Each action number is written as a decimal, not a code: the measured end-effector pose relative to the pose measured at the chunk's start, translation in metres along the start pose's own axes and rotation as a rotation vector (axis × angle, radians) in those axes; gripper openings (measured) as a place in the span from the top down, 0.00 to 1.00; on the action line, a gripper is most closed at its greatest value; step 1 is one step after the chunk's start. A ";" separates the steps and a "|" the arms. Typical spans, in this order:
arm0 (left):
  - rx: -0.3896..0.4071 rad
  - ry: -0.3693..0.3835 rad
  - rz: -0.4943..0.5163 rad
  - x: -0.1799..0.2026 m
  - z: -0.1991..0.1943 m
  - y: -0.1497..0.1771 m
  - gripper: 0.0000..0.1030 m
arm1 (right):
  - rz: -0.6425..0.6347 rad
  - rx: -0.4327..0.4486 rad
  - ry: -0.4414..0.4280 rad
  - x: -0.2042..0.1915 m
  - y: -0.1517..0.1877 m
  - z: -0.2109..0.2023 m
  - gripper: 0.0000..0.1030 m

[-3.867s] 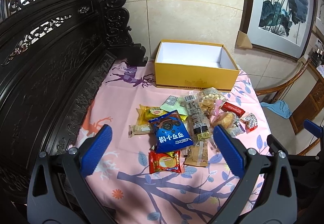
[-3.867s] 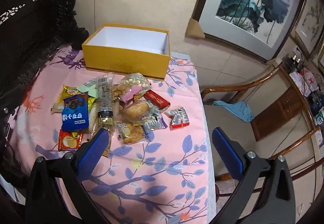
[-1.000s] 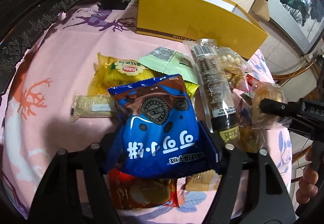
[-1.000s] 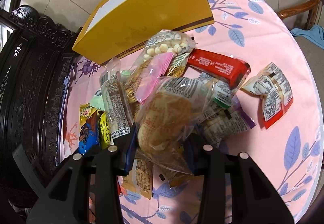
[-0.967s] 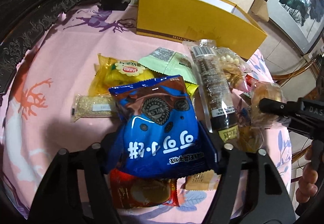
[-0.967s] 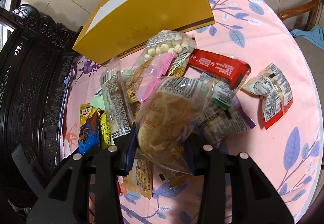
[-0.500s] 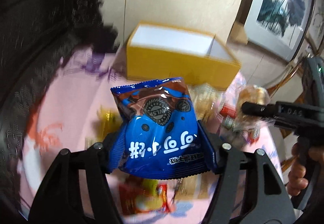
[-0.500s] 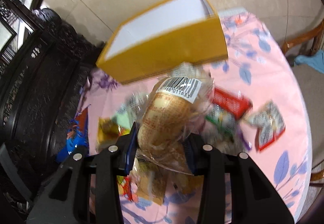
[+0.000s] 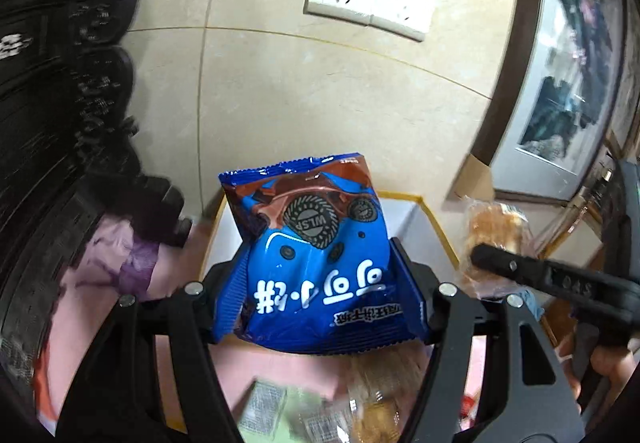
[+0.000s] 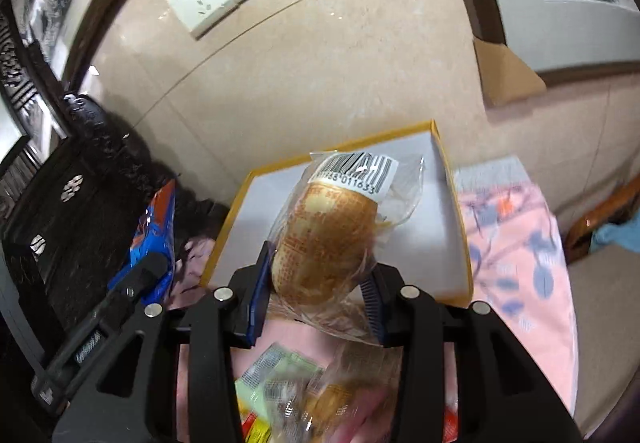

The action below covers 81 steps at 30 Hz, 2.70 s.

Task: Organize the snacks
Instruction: 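Grasp the blue cookie bag with the left gripper while the right lifts the bread bun, then carry both snacks over the yellow box and open both grippers, then grasp the tall clear biscuit packet with the right gripper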

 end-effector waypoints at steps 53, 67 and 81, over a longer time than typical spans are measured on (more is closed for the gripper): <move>-0.361 -0.182 -0.003 -0.067 -0.167 0.177 0.04 | -0.188 -0.463 -0.009 -0.046 0.221 0.001 0.57; -0.384 -0.099 0.098 -0.045 -0.157 0.197 0.04 | -0.017 -0.479 -0.088 -0.042 0.214 -0.012 0.73; -0.397 0.048 0.082 -0.027 -0.131 0.212 0.24 | 0.038 -0.459 -0.074 -0.026 0.205 -0.051 0.72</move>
Point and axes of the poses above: each gripper's, at about its wrist camera, not at the fingertips, and z roughly the way its jaws point, x to its right, y to its underside, the point moved 3 cm from there along z, roughly the way its jaws point, and after that the axes turned 13 degrees about x, right-handed, at the moved point
